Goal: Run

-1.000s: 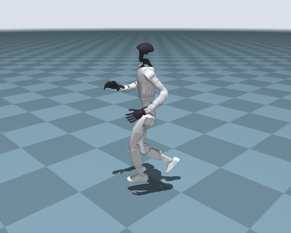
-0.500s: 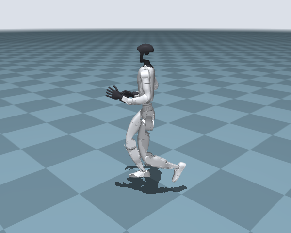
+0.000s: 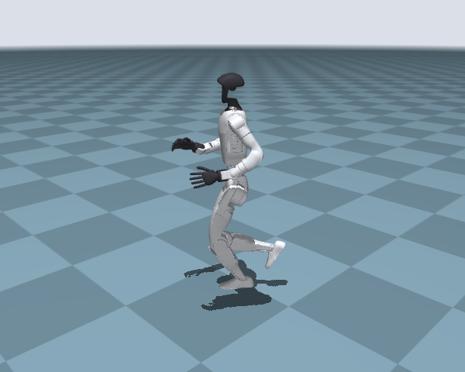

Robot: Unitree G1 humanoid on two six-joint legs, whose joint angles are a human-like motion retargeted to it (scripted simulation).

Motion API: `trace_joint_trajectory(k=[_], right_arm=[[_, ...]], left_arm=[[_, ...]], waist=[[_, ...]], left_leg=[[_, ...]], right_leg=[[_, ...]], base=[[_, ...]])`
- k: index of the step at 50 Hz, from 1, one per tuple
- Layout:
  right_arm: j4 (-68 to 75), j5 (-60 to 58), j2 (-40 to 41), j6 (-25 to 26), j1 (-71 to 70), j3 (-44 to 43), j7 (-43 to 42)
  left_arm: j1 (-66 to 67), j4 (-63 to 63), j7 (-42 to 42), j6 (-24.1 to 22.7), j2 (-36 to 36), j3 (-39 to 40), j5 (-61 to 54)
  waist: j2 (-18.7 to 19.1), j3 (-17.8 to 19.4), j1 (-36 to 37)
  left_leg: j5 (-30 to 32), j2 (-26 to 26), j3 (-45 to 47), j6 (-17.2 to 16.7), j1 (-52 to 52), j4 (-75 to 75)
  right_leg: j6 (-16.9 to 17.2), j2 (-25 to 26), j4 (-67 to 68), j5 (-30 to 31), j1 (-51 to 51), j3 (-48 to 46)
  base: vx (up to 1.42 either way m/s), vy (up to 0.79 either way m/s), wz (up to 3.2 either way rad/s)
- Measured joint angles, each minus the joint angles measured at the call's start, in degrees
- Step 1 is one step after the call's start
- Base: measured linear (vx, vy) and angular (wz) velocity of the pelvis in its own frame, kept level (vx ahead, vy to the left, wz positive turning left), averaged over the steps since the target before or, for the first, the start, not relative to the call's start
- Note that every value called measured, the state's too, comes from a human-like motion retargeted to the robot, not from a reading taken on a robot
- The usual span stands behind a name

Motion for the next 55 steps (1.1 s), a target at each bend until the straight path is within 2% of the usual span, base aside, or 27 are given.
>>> trace_joint_trajectory(k=[2, 3, 5, 7, 10, 12, 13, 15, 16, 18, 20, 23, 25, 27, 29, 31, 33, 35, 37, 39, 41, 43, 45, 47, 50, 52, 55], right_arm=[[1.4, -1.7, 0.8, 0.9, 1.2, -0.3, -0.7], [2.2, -2.2, 1.1, 0.9, 1.1, -0.7, -1.1], [2.8, -1.8, 0.4, 0.5, 3.0, -1.4, -1.3], [2.4, -0.1, -0.9, -0.2, 6.4, -1.5, -0.4], [2.6, 2.6, -2.1, -0.7, 11.8, -1.6, 1.6], [2.4, 4.1, -2.4, -1.0, 14.5, -2.2, 2.6], [2.2, 4.5, -2.5, -1.1, 15.1, -2.4, 2.5], [1.5, 4.5, -2.7, -1.2, 15.2, -2.4, 1.7], [1.0, 3.9, -2.8, -1.2, 14.6, -2.4, 1.2], [0.0, 2.4, -3.7, -0.5, 11.2, -3.1, -0.7], [-0.3, -0.3, -4.7, 1.0, 5.7, -4.0, -2.9], [0.1, -2.5, -4.9, 3.0, -4.0, -5.0, -5.6], [-0.9, -1.0, -4.1, 2.9, -6.5, -5.2, -6.0], [-2.4, 1.0, -3.2, 2.0, -6.0, -4.8, -5.0], [-3.3, 2.0, -2.6, 0.8, -4.6, -4.1, -3.2], [-3.7, 2.0, -2.3, -0.1, -3.4, -3.7, -1.4], [-3.6, 1.0, -1.7, -0.4, -2.1, -3.3, -0.3], [-2.9, -0.6, -0.9, -0.2, -0.6, -3.2, 0.2], [-1.4, -2.5, 0.3, 0.6, 0.8, -3.4, 0.0], [0.9, -4.0, 1.8, 1.5, 1.6, -3.4, -0.5], [3.5, -4.6, 2.5, 1.5, 1.7, -3.4, -1.0], [4.6, -4.1, 1.6, 0.8, 2.7, -3.2, -0.8], [4.5, -3.0, 0.2, -0.2, 5.0, -2.7, -0.2], [4.7, -1.9, -1.0, -0.8, 7.5, -2.1, 0.5], [5.3, -0.3, -1.9, -1.4, 11.2, -1.9, 1.1], [5.2, 0.1, -2.1, -1.4, 12.3, -2.0, 0.5], [4.8, -0.5, -2.9, -1.1, 12.6, -2.0, -0.7]], left_arm=[[-6.9, 0.2, 3.2, 0.5, 1.4, -0.6, 3.4], [-12.2, 1.3, 5.4, 1.1, 2.2, -1.1, 5.2], [-20.1, 2.1, 7.8, 1.5, 2.2, -2.4, 6.4], [-23.7, 0.9, 8.3, 0.9, 1.4, -3.2, 5.8], [-25.8, -1.4, 7.1, -2.0, 0.5, -5.7, 5.1], [-25.9, -3.0, 5.4, -3.5, 0.8, -8.0, 4.9], [-25.8, -3.8, 4.5, -3.9, 0.9, -8.8, 4.8], [-24.6, -4.7, 3.2, -4.0, 0.9, -10.4, 4.8], [-23.5, -4.6, 2.8, -3.7, 0.7, -10.8, 4.8], [-21.7, -3.9, 2.0, -2.2, 0.9, -11.0, 4.6], [-19.6, -2.4, 1.5, 0.0, 1.1, -10.3, 4.5], [-15.0, -1.3, 0.2, 1.3, 1.6, -7.2, 3.4], [-9.9, -1.9, -1.5, 0.7, 2.3, -4.7, 1.8], [-4.9, -2.3, -3.2, -0.2, 2.7, -2.5, 0.1], [-1.2, -2.1, -4.2, -0.7, 2.4, -1.2, -1.0], [0.8, -1.9, -4.1, -0.7, 1.6, -0.6, -1.8], [1.4, -2.0, -3.3, -0.7, 0.7, -0.6, -1.8], [0.6, -2.3, -2.0, -0.8, 0.4, -0.7, -0.7], [-2.3, -2.4, -0.1, -0.8, 0.5, -0.9, 1.6], [-7.7, -1.6, 2.5, -0.3, 1.2, -1.3, 4.6], [-15.6, 0.6, 5.4, 0.3, 1.7, -2.2, 7.0], [-21.4, 1.8, 6.8, 0.5, 1.4, -3.1, 7.7], [-24.3, 1.2, 6.9, 0.0, 0.6, -3.7, 7.2], [-25.7, 0.3, 6.3, -1.4, 0.1, -4.9, 6.5], [-26.8, -1.0, 4.4, -3.7, 0.0, -7.6, 5.9], [-26.9, -1.9, 3.4, -4.3, 0.1, -8.8, 5.6], [-26.2, -2.6, 2.2, -4.4, -0.3, -9.6, 5.3]], waist=[[0.7, 2.5, -1.9], [2.4, 4.0, -2.2], [5.7, 5.3, -3.5], [8.6, 4.2, -6.0], [12.9, 1.3, -8.8], [16.2, -0.3, -8.2], [17.7, -0.6, -7.6], [18.5, -0.5, -6.3], [18.5, -0.2, -5.2], [18.2, 1.4, -2.7], [17.5, 3.7, 0.3], [14.7, 5.5, 4.0], [12.0, 4.8, 5.7], [9.0, 3.0, 6.5], [6.2, 0.8, 6.1], [3.8, -0.7, 4.7], [2.8, -1.2, 3.3], [2.1, -1.2, 1.8], [1.4, 0.1, 0.3], [1.4, 2.2, -1.3], [3.1, 4.1, -2.5], [5.9, 4.6, -4.1], [8.4, 3.6, -6.5], [10.9, 1.8, -8.3], [15.4, -0.9, -8.5], [17.9, -1.5, -7.3], [18.9, -0.9, -5.1]], left_leg=[[-8.9, 1.3, -1.7, 1.7, 2.9, 6.1], [-12.3, 3.3, -2.7, 1.7, 5.3, 7.4], [-13.6, 4.9, -4.1, 1.7, 11.5, 5.2], [-8.0, 7.1, -5.1, -2.8, 18.5, -0.5], [7.6, 12.7, -6.2, -11.8, 24.6, -3.9], [15.7, 18.1, -7.4, -15.5, 23.4, 3.1], [17.9, 20.9, -7.8, -16.0, 22.1, 8.3], [19.2, 25.0, -7.4, -14.7, 20.5, 19.7], [17.6, 27.3, -6.9, -12.9, 19.4, 26.0], [12.4, 31.7, -7.3, -8.8, 15.5, 38.8], [4.6, 34.8, -8.1, -4.0, 9.8, 48.7], [-3.9, 32.4, -7.6, 0.5, -0.7, 49.1], [-5.1, 28.3, -5.3, 0.3, -5.4, 40.2], [-2.9, 22.9, -2.1, -2.5, -6.7, 24.8], [2.4, 16.1, 0.4, -6.0, -6.2, 7.4], [7.3, 9.4, 1.6, -8.0, -3.9, -7.2], [7.6, 5.8, 1.9, -7.4, -3.0, -10.0], [4.1, 3.7, 1.6, -4.2, -2.0, -6.0], [-2.8, 2.4, 0.9, 0.1, -0.6, 1.2], [-9.7, 3.1, -0.1, 1.7, 1.5, 7.3], [-13.7, 5.2, -1.3, 1.7, 5.3, 8.8], [-13.5, 6.3, -2.4, 1.2, 10.8, 5.6], [-8.5, 7.9, -3.3, -2.8, 16.9, -0.4], [-0.3, 10.8, -3.8, -8.1, 21.0, -4.0], [10.8, 17.7, -5.1, -14.2, 21.3, 0.8], [14.2, 22.9, -6.0, -15.2, 18.8, 11.0], [14.9, 29.3, -5.8, -13.4, 15.7, 28.3]], right_leg=[[-3.4, -0.1, 6.7, -5.7, -4.7, 0.5], [-5.0, 2.1, 8.0, -7.7, -7.9, 0.7], [-6.6, 6.0, 6.1, -11.0, -13.5, 0.3], [-6.4, 10.0, -2.7, -12.2, -16.8, -1.7], [-3.8, 18.3, -23.5, -10.0, -18.3, -4.3], [-2.2, 25.2, -36.3, -6.6, -17.7, -5.1], [-2.2, 28.0, -39.6, -5.1, -17.3, -5.4], [-3.8, 31.0, -37.8, -5.9, -16.9, -5.4], [-5.7, 31.8, -34.6, -8.3, -16.4, -5.1], [-9.8, 33.4, -28.8, -14.3, -14.6, -4.8], [-12.6, 34.2, -24.7, -20.5, -11.9, -4.1], [-12.0, 31.8, -25.1, -23.7, -6.0, -2.0], [-8.8, 28.9, -28.1, -20.1, -1.2, -0.7], [-3.7, 24.7, -30.9, -11.9, 2.8, -0.1], [1.1, 19.5, -30.7, -3.0, 4.8, -0.3], [3.6, 14.0, -26.8, 2.1, 5.2, -0.6], [3.5, 9.7, -20.3, 3.3, 5.3, -1.3], [2.2, 5.7, -12.2, 1.9, 4.9, -1.7], [0.3, 2.1, -3.2, -1.0, 3.3, -1.4], [-2.5, 0.8, 4.0, -4.8, -0.5, -0.8], [-5.3, 2.4, 7.0, -8.4, -6.3, -0.4], [-6.5, 5.0, 4.7, -11.2, -11.5, -1.0], [-6.2, 8.1, -2.9, -12.5, -15.0, -2.9], [-4.7, 12.7, -14.8, -11.7, -16.8, -4.8], [-1.9, 22.4, -34.6, -7.5, -17.1, -6.0], [-1.9, 27.8, -40.6, -5.3, -16.5, -6.0], [-5.3, 31.6, -37.1, -8.7, -15.3, -5.7]], base=[[-0.04, -0.02, -0.48], [-0.02, 0.03, -0.76], [0.01, 0.08, -0.64], [0.07, -0.01, -0.17], [0.06, -0.10, 0.01], [-0.02, -0.09, -0.12], [-0.07, -0.07, -0.15], [-0.08, -0.06, -0.16], [-0.06, -0.05, -0.18], [-0.04, -0.07, -0.10], [-0.02, -0.03, 0.00], [0.00, 0.01, 0.30], [0.05, 0.07, 0.42], [0.07, 0.09, 0.55], [0.04, 0.09, 0.68], [0.00, 0.08, 0.50], [-0.04, 0.06, 0.12], [-0.01, 0.03, -0.07], [-0.02, 0.03, -0.22], [-0.04, -0.03, -0.39], [-0.03, 0.02, -0.61], [0.01, 0.09, -0.47], [0.05, 0.00, -0.12], [0.06, -0.09, 0.02], [0.01, -0.09, -0.07], [-0.06, -0.06, -0.14], [-0.06, -0.06, -0.13]])
